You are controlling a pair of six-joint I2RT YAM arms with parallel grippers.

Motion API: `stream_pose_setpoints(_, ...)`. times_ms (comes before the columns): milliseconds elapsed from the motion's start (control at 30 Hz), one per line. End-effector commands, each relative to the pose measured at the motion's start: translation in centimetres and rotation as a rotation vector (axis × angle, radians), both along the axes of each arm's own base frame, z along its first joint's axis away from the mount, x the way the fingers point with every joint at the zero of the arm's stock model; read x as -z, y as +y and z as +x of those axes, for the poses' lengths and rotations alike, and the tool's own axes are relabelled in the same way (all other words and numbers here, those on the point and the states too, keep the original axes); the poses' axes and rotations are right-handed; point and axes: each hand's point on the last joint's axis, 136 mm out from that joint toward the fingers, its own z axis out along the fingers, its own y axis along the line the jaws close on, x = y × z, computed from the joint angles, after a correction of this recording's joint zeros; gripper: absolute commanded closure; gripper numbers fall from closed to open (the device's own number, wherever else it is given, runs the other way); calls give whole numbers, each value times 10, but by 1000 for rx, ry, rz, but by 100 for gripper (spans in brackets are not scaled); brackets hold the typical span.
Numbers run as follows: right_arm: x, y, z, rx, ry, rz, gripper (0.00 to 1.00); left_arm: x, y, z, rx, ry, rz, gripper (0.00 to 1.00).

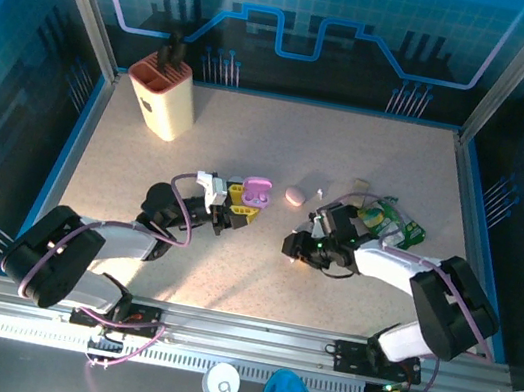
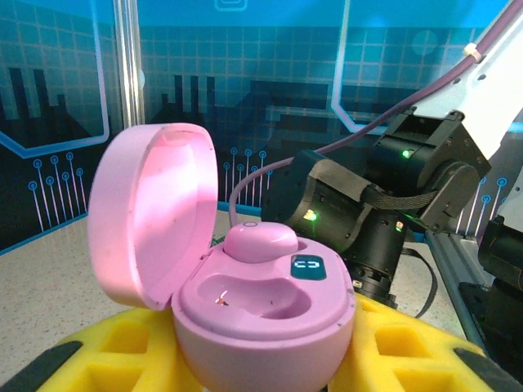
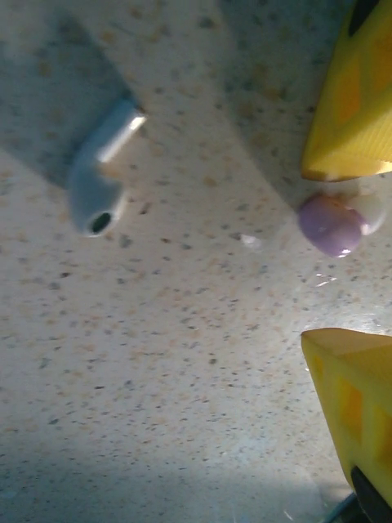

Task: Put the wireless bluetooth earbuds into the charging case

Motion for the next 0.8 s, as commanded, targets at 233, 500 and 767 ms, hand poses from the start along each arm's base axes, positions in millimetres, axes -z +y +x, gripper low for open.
stream_pose_setpoints(233, -19, 11, 19, -82, -78, 10, 49, -12, 4, 1, -19, -31, -15, 64)
stream_pose_setpoints(500, -17, -22, 9, -48, -83, -224, 48, -11, 12, 6, -62, -34, -22, 64)
stream_pose_setpoints(767, -9, -33, 0, -151, -143, -610, 44, -10, 16, 10, -69, -24, -29, 64)
